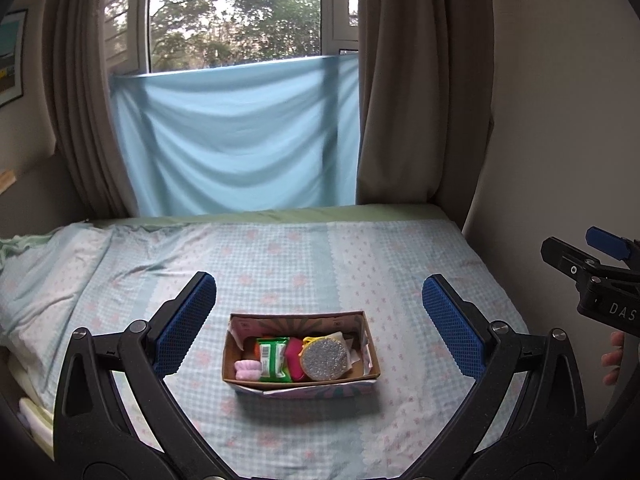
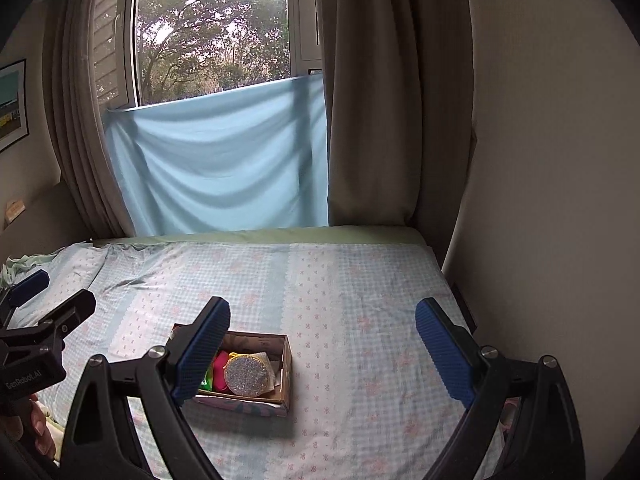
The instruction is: Organize soft objects
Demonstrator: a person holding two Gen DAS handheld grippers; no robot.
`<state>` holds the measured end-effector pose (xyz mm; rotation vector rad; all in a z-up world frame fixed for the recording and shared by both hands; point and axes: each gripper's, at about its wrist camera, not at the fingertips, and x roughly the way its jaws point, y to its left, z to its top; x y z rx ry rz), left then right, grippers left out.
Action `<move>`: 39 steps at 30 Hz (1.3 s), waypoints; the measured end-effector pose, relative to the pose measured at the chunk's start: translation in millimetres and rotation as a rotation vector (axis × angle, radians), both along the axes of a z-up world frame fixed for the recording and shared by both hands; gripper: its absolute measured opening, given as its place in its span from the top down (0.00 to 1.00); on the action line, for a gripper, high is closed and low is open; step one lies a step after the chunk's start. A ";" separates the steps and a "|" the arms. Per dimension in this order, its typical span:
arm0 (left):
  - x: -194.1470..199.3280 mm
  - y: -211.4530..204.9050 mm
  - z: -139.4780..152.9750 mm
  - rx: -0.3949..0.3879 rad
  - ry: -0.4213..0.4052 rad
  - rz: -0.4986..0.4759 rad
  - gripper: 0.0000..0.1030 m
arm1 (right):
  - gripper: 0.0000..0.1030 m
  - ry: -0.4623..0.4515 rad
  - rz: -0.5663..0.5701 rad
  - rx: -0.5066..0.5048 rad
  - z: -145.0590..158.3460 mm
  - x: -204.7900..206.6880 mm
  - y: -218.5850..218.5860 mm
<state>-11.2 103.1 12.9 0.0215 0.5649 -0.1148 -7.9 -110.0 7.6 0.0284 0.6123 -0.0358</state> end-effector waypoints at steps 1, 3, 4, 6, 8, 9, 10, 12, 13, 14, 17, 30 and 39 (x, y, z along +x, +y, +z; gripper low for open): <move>0.4 -0.8 0.0 0.000 0.000 -0.001 0.00 | 0.10 -0.003 0.001 -0.002 0.5 -0.4 0.1; 0.5 -1.8 -0.4 0.002 0.000 -0.001 0.00 | 0.10 -0.006 0.003 -0.007 0.5 0.1 0.0; 0.3 -2.9 -0.3 0.004 -0.002 0.000 0.00 | 0.10 -0.007 0.004 -0.006 0.5 0.4 -0.4; 0.5 -3.7 -0.1 0.006 -0.004 0.000 0.00 | 0.10 -0.006 0.006 -0.003 -0.1 1.1 -0.9; 0.6 -4.5 0.2 0.007 -0.005 0.002 0.00 | 0.10 -0.007 0.005 -0.003 -0.6 1.3 -0.7; 0.4 -4.7 0.3 0.008 -0.007 0.003 0.00 | 0.10 -0.008 0.005 -0.002 -0.4 1.6 -0.8; 0.0 -4.9 0.4 0.007 -0.010 0.003 0.00 | 0.10 -0.010 0.006 -0.002 0.1 2.5 -0.7; -1.6 -5.4 0.2 0.004 -0.018 0.006 0.00 | 0.10 -0.014 0.008 -0.005 0.5 3.1 0.0; -2.2 -5.9 0.0 0.004 -0.019 0.006 0.00 | 0.10 -0.014 0.010 -0.006 0.8 3.8 0.2; -2.2 -6.1 -0.7 0.006 -0.019 0.007 0.00 | 0.10 -0.015 0.010 -0.008 0.3 3.0 1.0; -2.1 -7.4 -0.9 0.008 -0.020 0.006 0.00 | 0.10 -0.014 0.011 -0.010 0.5 3.8 1.5; 6.1 -10.5 1.0 0.017 -0.031 -0.015 0.00 | 0.10 -0.010 -0.001 -0.017 0.9 9.4 3.2; 9.3 -9.2 -0.7 0.022 -0.031 -0.018 0.00 | 0.10 -0.002 -0.006 -0.017 -1.0 12.9 5.9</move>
